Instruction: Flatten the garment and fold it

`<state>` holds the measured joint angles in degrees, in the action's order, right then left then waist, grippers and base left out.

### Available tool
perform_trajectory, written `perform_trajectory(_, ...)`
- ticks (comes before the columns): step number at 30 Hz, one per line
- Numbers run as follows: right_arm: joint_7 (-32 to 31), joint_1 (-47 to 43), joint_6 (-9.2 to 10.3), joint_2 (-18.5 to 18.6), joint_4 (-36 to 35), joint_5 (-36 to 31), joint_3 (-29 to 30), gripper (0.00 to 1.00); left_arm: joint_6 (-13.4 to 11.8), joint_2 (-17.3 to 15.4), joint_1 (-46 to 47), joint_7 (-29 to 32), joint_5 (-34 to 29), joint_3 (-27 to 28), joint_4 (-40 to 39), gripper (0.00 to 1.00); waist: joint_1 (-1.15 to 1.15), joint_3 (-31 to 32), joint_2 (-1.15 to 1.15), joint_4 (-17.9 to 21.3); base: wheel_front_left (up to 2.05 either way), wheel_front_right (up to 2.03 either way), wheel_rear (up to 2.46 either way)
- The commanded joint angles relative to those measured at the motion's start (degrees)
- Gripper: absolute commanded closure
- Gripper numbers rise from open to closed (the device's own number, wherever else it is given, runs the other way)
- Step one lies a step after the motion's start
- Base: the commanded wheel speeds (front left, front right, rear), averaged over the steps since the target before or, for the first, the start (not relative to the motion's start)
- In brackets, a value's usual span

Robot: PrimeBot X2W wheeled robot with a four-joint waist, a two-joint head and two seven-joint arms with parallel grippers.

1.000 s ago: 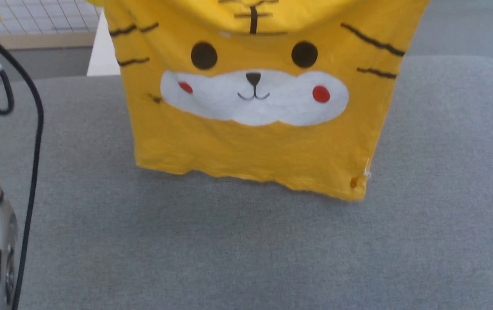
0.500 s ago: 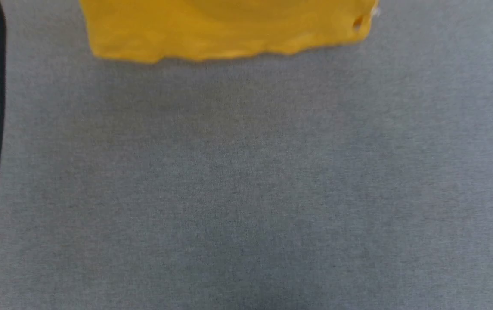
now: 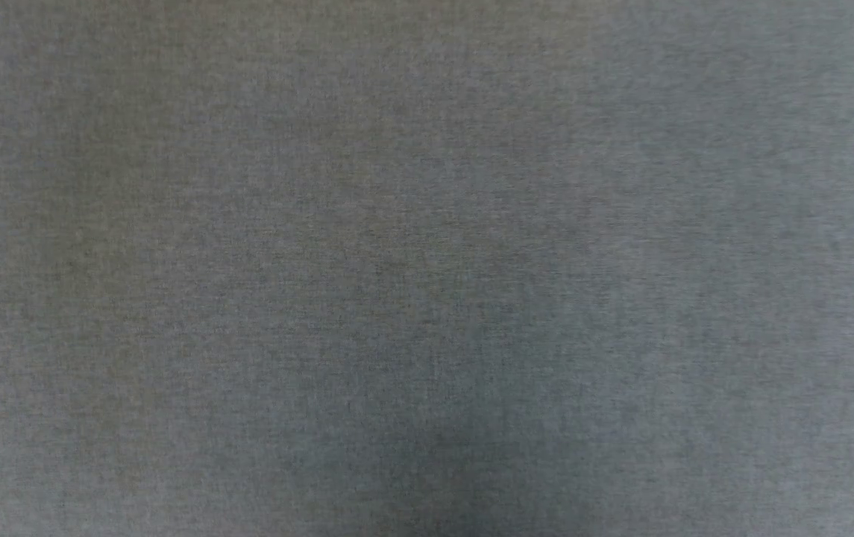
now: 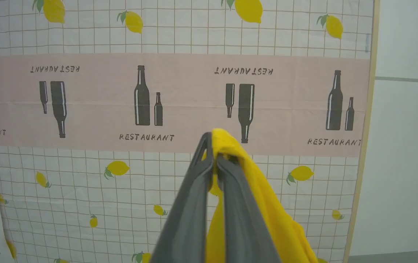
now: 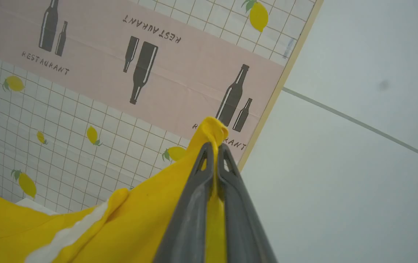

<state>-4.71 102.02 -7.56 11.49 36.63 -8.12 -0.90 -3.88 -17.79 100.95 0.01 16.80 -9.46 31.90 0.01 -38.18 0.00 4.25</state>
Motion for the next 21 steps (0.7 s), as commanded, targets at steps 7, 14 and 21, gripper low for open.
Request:
perform_trajectory(7,4.6,-4.8,0.08,1.3,2.2,3.6,-4.4,1.0,4.8,-1.6,-4.8,-4.6,2.5,0.2,2.1,1.0,-0.01,-3.6,0.0,-2.4,0.0,0.0,0.0)
perform_trajectory(14,6.2,-16.1,0.08,4.4,-3.2,14.5,-10.1,1.0,8.1,-2.6,-17.6,-5.6,6.5,0.7,-4.6,1.0,-0.01,0.3,0.0,-3.4,0.0,0.0,0.0)
perform_trajectory(21,-0.5,-43.9,0.08,9.9,-27.6,26.0,-7.0,1.0,6.7,-3.1,-46.8,-1.2,11.7,0.8,-27.6,1.0,-0.01,8.3,0.0,-4.9,0.0,0.0,0.0)
